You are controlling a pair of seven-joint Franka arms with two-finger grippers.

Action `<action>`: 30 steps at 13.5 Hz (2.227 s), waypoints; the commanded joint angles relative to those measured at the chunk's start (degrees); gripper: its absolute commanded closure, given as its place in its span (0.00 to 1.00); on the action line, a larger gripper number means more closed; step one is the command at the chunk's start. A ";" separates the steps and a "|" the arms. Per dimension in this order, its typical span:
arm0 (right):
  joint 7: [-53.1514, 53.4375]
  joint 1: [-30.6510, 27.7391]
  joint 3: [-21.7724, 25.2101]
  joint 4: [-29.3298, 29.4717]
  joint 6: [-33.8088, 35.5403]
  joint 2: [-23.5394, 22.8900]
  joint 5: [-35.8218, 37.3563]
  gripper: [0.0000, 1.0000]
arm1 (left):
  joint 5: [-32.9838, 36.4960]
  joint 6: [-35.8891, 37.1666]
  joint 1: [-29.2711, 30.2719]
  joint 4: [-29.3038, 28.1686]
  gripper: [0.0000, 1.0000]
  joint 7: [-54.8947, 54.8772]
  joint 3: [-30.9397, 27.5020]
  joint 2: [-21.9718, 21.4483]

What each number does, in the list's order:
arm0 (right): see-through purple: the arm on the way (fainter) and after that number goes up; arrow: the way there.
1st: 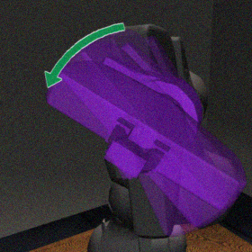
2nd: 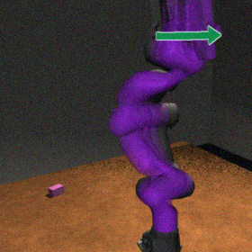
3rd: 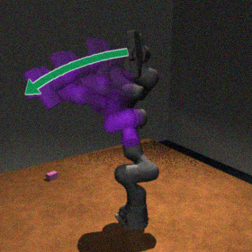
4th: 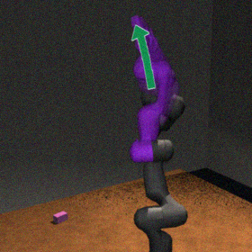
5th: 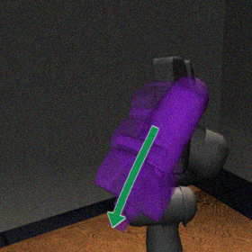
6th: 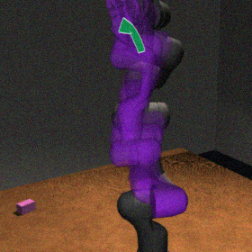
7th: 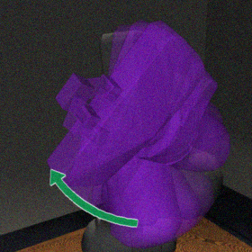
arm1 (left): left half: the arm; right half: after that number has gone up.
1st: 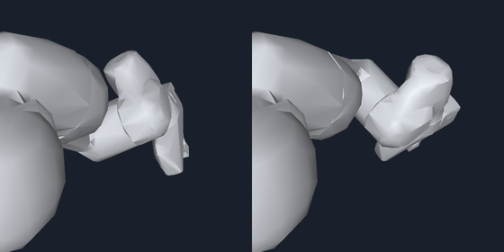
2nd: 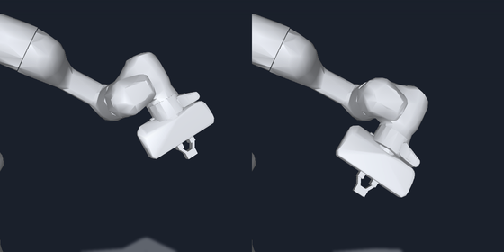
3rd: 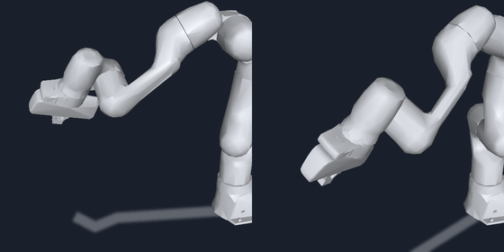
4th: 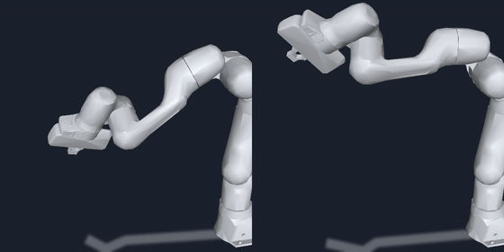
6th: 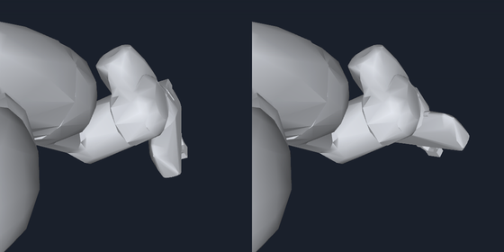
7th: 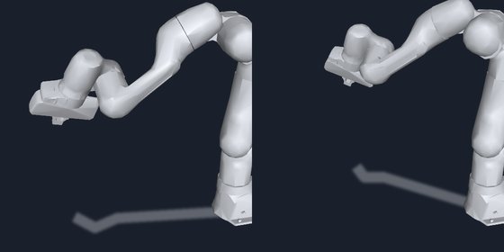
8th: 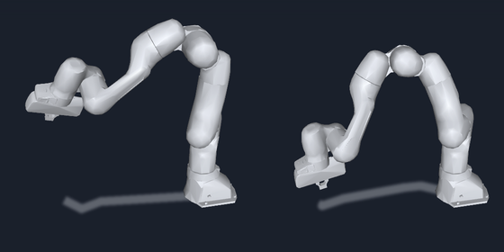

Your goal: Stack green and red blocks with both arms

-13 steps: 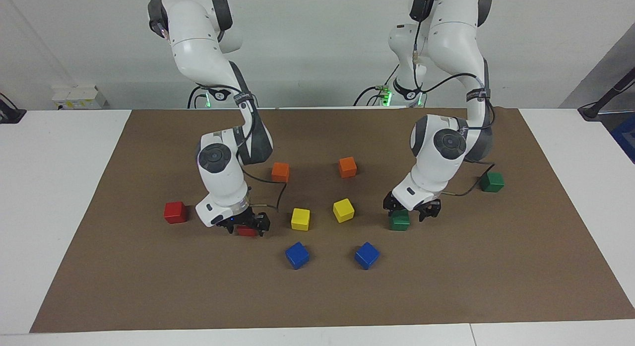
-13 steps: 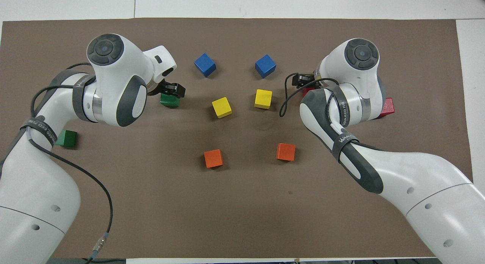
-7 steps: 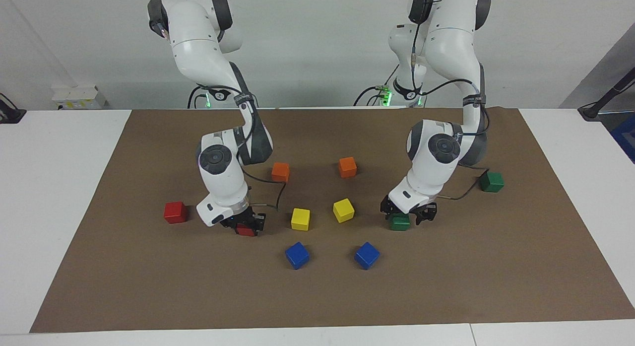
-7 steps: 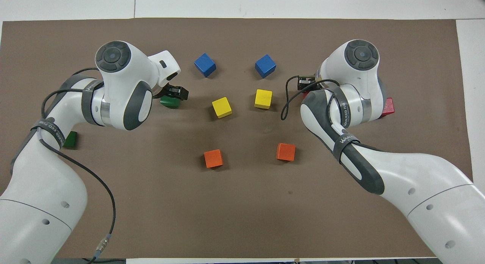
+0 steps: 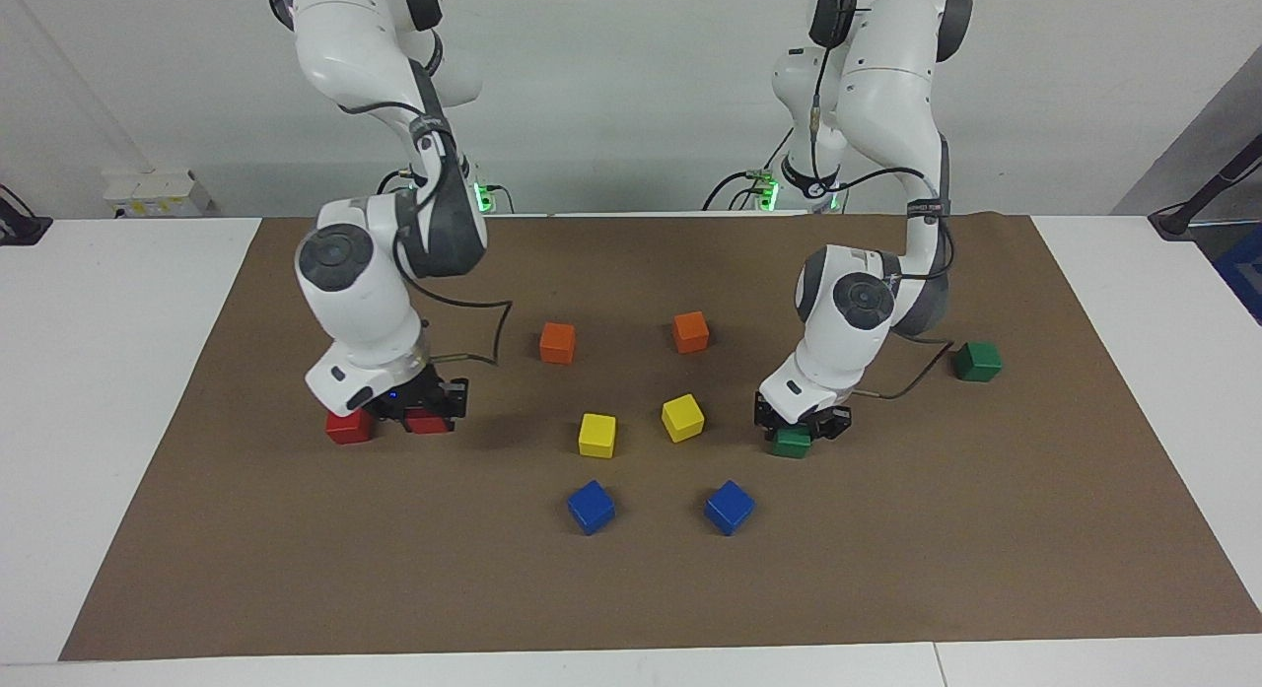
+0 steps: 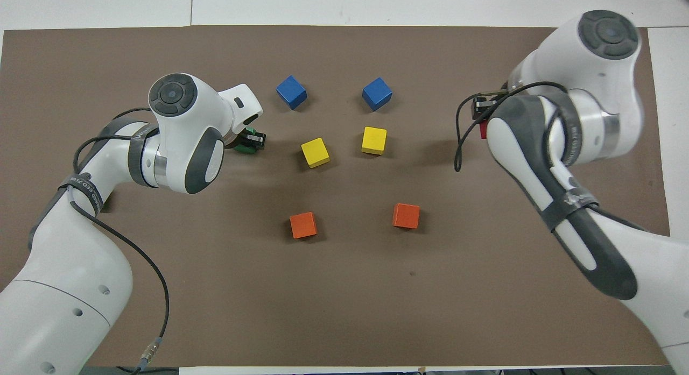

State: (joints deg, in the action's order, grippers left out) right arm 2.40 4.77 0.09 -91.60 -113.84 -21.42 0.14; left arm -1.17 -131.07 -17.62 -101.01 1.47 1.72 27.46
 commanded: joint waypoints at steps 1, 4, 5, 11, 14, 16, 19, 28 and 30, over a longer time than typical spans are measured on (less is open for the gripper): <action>-9.94 -6.78 -0.70 -1.38 2.90 1.38 -0.84 1.00 | 0.91 4.05 -0.14 1.51 1.00 0.20 -0.92 -1.18; -11.80 -9.95 -0.61 -3.48 3.81 2.61 -0.84 1.00 | 0.47 10.02 4.42 1.43 1.00 -0.50 -1.01 -7.39; -11.98 -10.05 -0.61 -4.45 3.37 2.96 -0.84 1.00 | 0.38 13.44 6.70 1.34 1.00 -0.94 -0.93 -9.95; -12.86 -11.28 -0.61 -15.53 -8.85 5.95 -0.84 1.00 | 0.38 21.91 22.34 -3.74 1.00 -22.51 -1.01 -19.54; -12.77 -10.93 -0.61 -18.60 -12.27 6.74 -0.84 1.00 | 0.38 18.24 28.68 -8.31 1.00 -30.98 -1.01 -21.48; -12.95 -10.84 -0.61 -20.19 -13.51 7.09 -0.84 1.00 | 0.38 10.35 30.62 -15.66 1.00 -32.40 -1.01 -24.02; -13.12 -10.93 -0.61 -20.72 -13.69 7.36 -0.84 1.00 | 0.29 -0.22 32.47 -25.01 1.00 -33.37 -1.01 -26.75; -13.21 -10.93 -0.53 -22.30 -16.67 7.45 -0.84 1.00 | 0.29 -6.30 33.00 -29.77 1.00 -32.93 -1.01 -26.32; -13.21 -10.93 -0.53 -22.39 -16.67 7.45 -0.84 1.00 | 0.29 -6.39 33.00 -29.77 1.00 -33.02 -1.01 -26.32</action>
State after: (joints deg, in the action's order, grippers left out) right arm -8.60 -5.56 -0.11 -111.62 -129.29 -15.73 0.03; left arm -1.15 -135.89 14.43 -128.92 -31.11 0.08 2.92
